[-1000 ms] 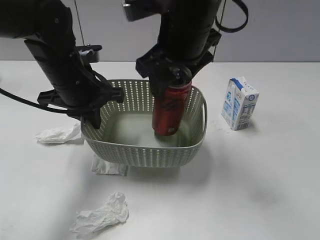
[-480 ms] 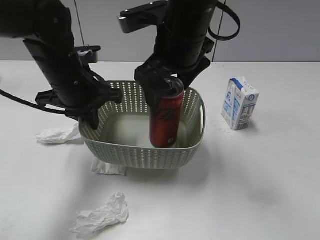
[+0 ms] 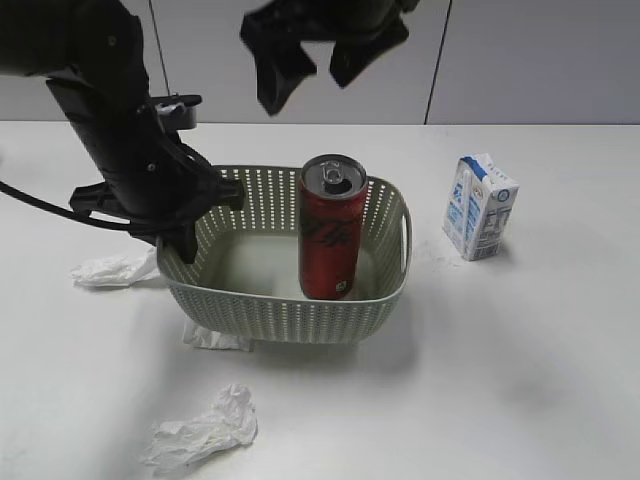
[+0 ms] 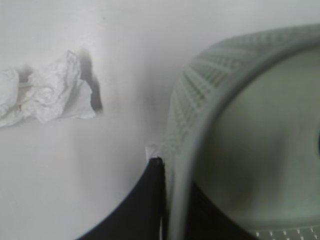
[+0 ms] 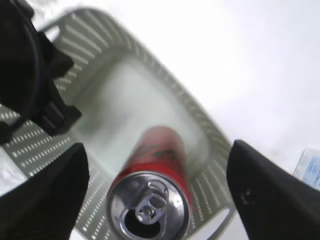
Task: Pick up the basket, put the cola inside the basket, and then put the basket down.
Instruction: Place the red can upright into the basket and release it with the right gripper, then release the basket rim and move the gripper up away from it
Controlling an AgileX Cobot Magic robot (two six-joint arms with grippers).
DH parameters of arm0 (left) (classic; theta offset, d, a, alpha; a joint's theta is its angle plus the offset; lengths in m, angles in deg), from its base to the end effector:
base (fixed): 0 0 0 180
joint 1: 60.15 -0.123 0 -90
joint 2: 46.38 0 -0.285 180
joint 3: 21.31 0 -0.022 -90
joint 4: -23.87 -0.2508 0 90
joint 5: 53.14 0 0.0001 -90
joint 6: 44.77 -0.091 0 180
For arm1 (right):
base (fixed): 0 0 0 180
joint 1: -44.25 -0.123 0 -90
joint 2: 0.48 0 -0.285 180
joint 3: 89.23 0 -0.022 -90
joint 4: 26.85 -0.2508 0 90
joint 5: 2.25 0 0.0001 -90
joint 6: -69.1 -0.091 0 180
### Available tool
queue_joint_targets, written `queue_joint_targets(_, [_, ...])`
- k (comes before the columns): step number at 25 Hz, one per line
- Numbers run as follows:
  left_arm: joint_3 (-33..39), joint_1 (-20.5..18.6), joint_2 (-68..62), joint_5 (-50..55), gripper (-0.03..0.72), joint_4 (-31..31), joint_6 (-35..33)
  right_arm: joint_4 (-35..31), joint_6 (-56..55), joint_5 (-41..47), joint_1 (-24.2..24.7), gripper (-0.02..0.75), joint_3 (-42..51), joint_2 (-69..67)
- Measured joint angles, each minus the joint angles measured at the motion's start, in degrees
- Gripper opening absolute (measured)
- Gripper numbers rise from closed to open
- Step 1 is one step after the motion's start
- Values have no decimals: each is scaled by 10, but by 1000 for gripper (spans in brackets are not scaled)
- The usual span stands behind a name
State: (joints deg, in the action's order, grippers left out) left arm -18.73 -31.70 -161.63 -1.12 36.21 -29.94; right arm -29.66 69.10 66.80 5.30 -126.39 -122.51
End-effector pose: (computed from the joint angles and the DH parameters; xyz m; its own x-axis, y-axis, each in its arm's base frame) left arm 0.3183 -0.1899 0.1950 -0.9882 0.1065 -0.1098 0.1290 0.9659 -0.2246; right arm 0.3387 0.2791 0.3273 -0.7096 -0.5510 -0.4392 -0.6313 0.7740 0.0488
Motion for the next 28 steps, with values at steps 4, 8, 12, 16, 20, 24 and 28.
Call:
queue_joint_targets(4, [0, -1, 0, 7, 1, 12, 0, -2, -12, -2, 56, 631, -47, 5])
queue_joint_targets(8, [0, -1, 0, 20, 1, 21, 0, -5, -26, -2, 148, 606, -50, 5])
queue_joint_targets(12, [0, -3, 0, 27, 1, 28, 0, -14, -41, -2, 237, 592, -50, 5])
queue_joint_targets(16, [0, -3, 0, 26, 1, 50, 1, -15, -42, -2, 289, 589, -40, 9])
queue_joint_targets(20, [0, -3, 0, 24, 1, 52, 1, -15, -33, -2, 308, 588, 1, 47])
queue_joint_targets(24, [-10, -5, -1, 22, 1, 51, 1, -7, -29, -2, 309, 588, 71, 119])
queue_joint_targets(28, [-45, -23, -3, 25, 1, 51, 1, -5, -26, -2, 309, 588, 172, 197])
